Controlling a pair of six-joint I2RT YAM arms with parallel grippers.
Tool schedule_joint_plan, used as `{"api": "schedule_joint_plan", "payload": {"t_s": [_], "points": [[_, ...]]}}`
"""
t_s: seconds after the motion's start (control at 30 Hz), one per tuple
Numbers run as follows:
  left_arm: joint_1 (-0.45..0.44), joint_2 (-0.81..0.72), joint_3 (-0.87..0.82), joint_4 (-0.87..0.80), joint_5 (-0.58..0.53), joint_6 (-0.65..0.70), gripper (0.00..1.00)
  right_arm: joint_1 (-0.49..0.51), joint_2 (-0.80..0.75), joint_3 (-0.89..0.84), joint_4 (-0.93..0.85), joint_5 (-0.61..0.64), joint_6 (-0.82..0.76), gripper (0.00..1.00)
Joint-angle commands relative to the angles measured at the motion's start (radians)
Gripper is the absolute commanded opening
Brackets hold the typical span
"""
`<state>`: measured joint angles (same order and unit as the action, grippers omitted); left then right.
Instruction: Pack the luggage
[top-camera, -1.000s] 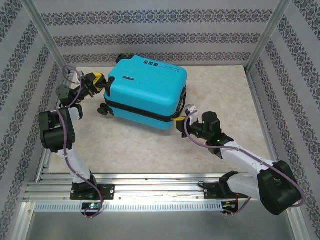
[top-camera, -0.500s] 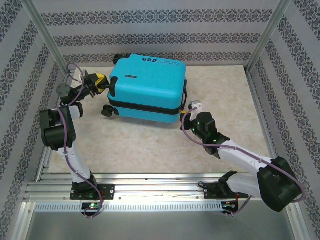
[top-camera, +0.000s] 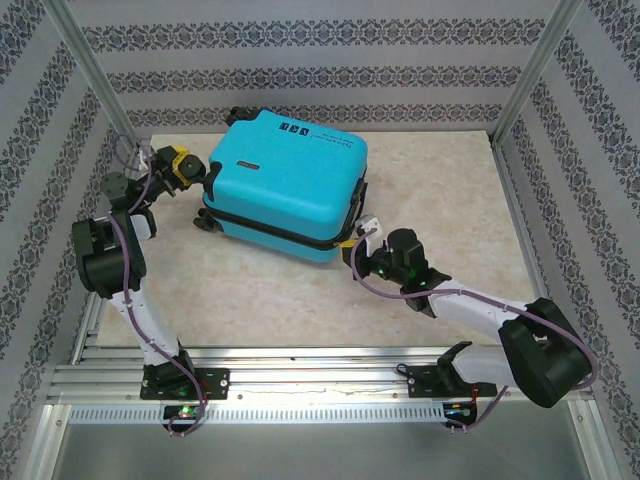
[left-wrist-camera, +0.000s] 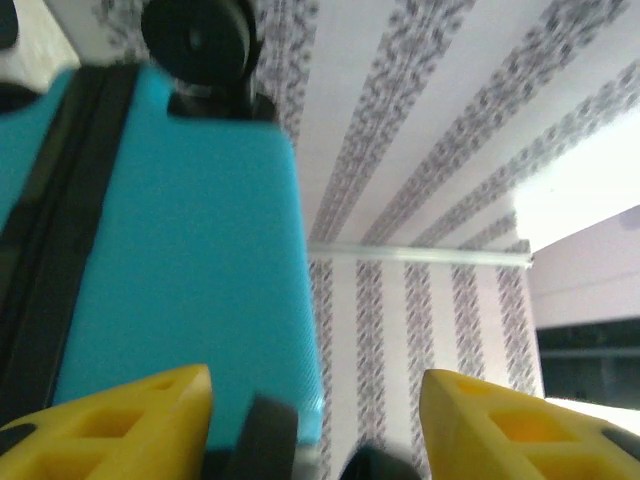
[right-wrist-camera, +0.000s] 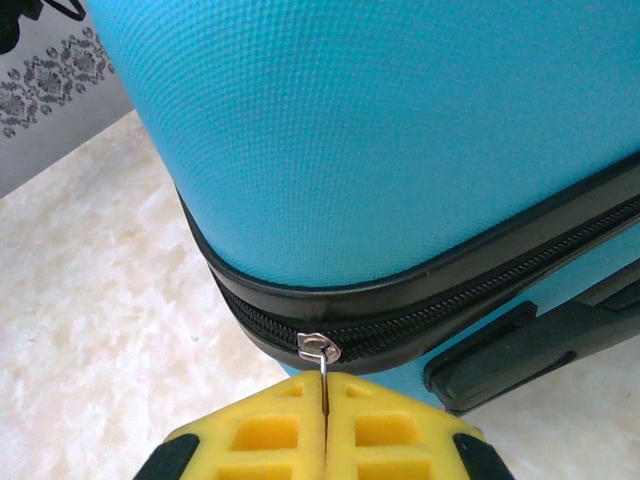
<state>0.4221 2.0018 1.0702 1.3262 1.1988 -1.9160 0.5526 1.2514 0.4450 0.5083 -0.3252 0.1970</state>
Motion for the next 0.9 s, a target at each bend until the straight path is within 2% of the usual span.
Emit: {"api": "schedule_joint_plan", "payload": {"t_s": [0.0, 0.03, 0.07, 0.23, 0.3, 0.4, 0.47, 0.53, 0.7, 0.87], "points": [[0.017, -0.046, 0.009, 0.063, -0.101, 0.026, 0.65, 0.005, -0.02, -0.02, 0.082, -0.038, -0.021, 0.0], [0.017, -0.057, 0.007, 0.031, -0.098, 0.064, 0.76, 0.005, -0.023, -0.024, 0.082, -0.038, -0.021, 0.0], [0.017, -0.072, -0.001, -0.019, -0.099, 0.095, 0.78, 0.004, -0.023, -0.028, 0.084, -0.036, -0.018, 0.0], [0.011, -0.185, -0.033, -0.311, -0.12, 0.351, 0.77, 0.006, -0.011, -0.045, 0.11, -0.041, 0.0, 0.0], [-0.004, -0.274, -0.024, -0.542, -0.138, 0.534, 0.77, 0.006, -0.007, -0.051, 0.113, -0.039, 0.007, 0.0], [-0.081, -0.44, 0.093, -1.182, -0.278, 1.012, 0.78, 0.006, -0.02, -0.061, 0.111, -0.031, 0.013, 0.0], [-0.196, -0.508, 0.247, -1.587, -0.51, 1.305, 0.79, 0.006, -0.036, -0.07, 0.104, -0.024, 0.014, 0.0], [-0.32, -0.527, 0.362, -1.775, -0.681, 1.438, 0.8, 0.006, -0.052, -0.073, 0.093, -0.021, 0.012, 0.0], [-0.617, -0.469, 0.579, -2.012, -0.982, 1.598, 0.83, 0.006, -0.06, -0.073, 0.093, -0.03, 0.015, 0.0], [-0.965, -0.265, 0.849, -2.285, -1.342, 1.752, 0.84, 0.006, -0.055, -0.072, 0.101, -0.045, 0.022, 0.0]]}}
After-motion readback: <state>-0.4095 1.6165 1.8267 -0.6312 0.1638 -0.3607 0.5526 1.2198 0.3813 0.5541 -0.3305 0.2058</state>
